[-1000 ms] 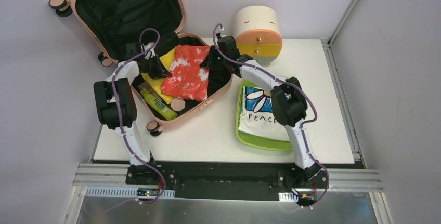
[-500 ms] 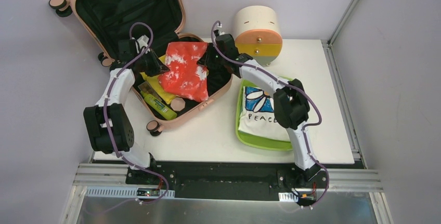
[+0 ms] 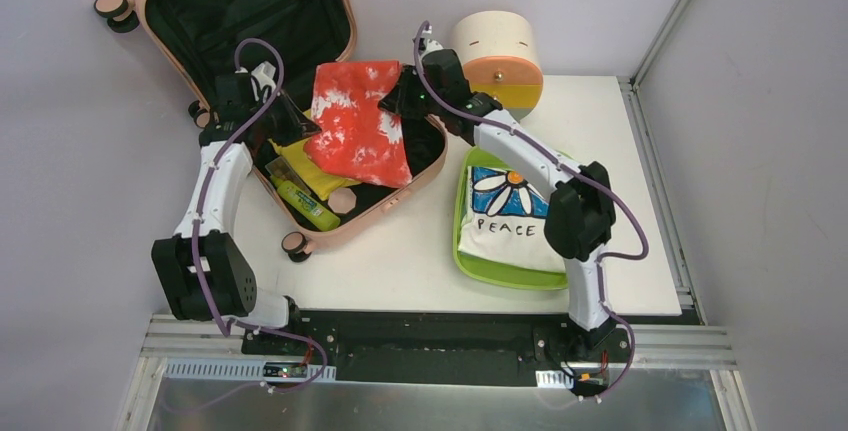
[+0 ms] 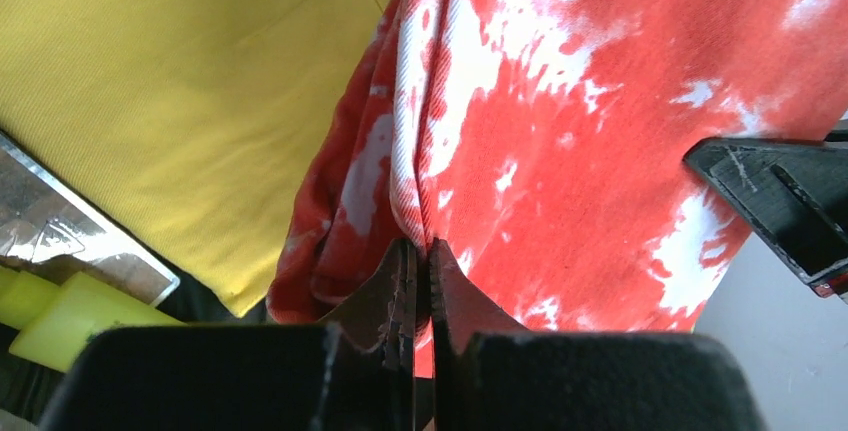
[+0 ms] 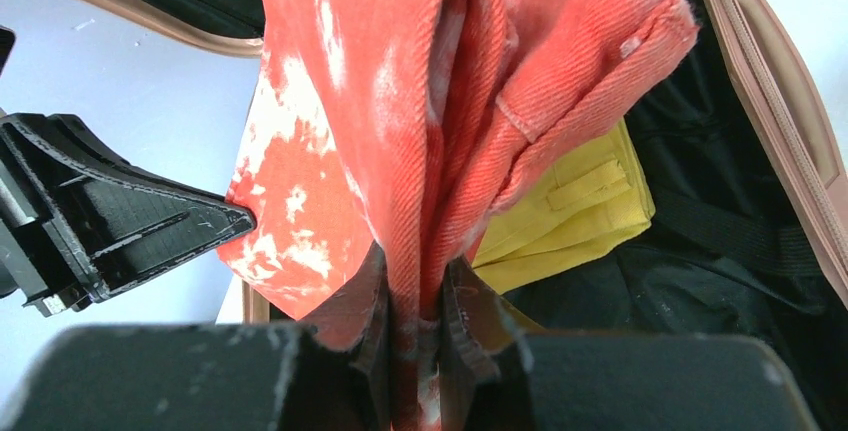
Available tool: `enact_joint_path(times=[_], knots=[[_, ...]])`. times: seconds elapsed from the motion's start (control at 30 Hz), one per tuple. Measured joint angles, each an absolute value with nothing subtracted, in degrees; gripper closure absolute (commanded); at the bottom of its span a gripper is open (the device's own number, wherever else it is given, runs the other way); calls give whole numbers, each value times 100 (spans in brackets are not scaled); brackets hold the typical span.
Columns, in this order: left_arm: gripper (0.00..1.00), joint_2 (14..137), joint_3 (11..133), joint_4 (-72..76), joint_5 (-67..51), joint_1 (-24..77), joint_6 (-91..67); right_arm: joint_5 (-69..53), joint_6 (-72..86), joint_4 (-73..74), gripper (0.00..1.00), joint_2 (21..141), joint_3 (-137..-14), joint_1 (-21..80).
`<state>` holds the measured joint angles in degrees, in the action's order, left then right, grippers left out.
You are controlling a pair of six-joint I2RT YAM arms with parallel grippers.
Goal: Open, take out, and arrange the luggage
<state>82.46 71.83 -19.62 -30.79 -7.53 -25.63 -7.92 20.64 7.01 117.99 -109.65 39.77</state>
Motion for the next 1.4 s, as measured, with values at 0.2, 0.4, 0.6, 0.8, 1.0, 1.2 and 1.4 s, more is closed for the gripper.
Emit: enact_joint_path(times=[0.2, 0.4, 0.6, 0.8, 1.0, 1.2, 1.4], knots=[[100, 8025, 7251, -2305, -3083, -749, -2639, -788, 1942, 913, 100, 11528, -10881, 3988], [100, 7459, 7201, -2550, -3076, -484, -2770, -744, 1848, 1361, 100, 10995, -10597, 3988], [100, 6838, 6921, -2611, -2783, 558, -3020, -652, 1837, 1828, 100, 9804, -9607, 3955], [100, 6353, 6650, -2679, -2112, 2034, -3468, -449, 1767, 2434, 100, 8053, -8182, 3809], [100, 6313, 6595, -2598, -1168, 3632, -4045, -340, 1710, 2882, 100, 6211, -6864, 3420], [100, 6831, 6587, -2139, -526, 4567, -4580, -480, 1422, 3415, 100, 5435, -6357, 2733], [100, 7784, 6681, -1643, -294, 4810, -4945, -915, 1035, 3756, 100, 5487, -6237, 1865]])
